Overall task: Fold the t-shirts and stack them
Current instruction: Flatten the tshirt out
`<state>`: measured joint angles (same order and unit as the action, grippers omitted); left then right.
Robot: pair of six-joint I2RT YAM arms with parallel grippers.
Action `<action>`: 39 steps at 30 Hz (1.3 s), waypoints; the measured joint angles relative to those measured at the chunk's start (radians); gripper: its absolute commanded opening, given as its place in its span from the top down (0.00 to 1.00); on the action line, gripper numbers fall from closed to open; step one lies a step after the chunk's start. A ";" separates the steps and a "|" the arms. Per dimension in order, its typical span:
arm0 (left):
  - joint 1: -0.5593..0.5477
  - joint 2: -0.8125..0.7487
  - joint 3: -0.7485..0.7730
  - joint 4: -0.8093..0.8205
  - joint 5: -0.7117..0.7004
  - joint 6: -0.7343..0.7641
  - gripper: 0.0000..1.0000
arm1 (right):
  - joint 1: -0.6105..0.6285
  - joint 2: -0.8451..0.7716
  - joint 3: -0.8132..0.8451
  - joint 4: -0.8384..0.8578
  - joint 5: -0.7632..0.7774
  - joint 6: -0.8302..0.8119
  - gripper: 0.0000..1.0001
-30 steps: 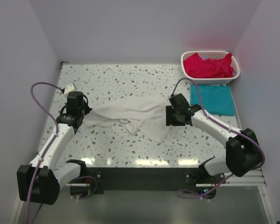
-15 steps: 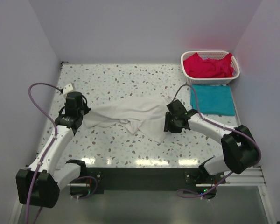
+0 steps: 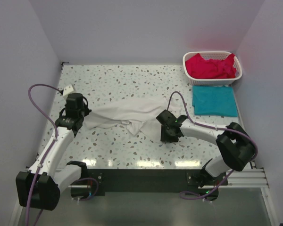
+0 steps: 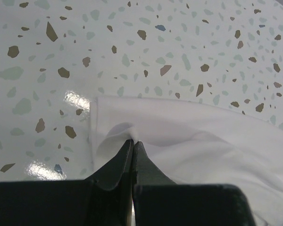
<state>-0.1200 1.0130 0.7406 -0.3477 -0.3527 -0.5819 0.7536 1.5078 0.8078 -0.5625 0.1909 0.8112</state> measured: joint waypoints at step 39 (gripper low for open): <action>0.009 -0.009 0.000 -0.017 -0.019 0.000 1.00 | 0.040 0.085 0.076 -0.045 0.071 0.080 0.89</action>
<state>-0.1112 1.0039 0.7406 -0.3649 -0.3717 -0.5819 0.7940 1.5925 0.8837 -0.6071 0.2619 0.8913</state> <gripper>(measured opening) 0.018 0.188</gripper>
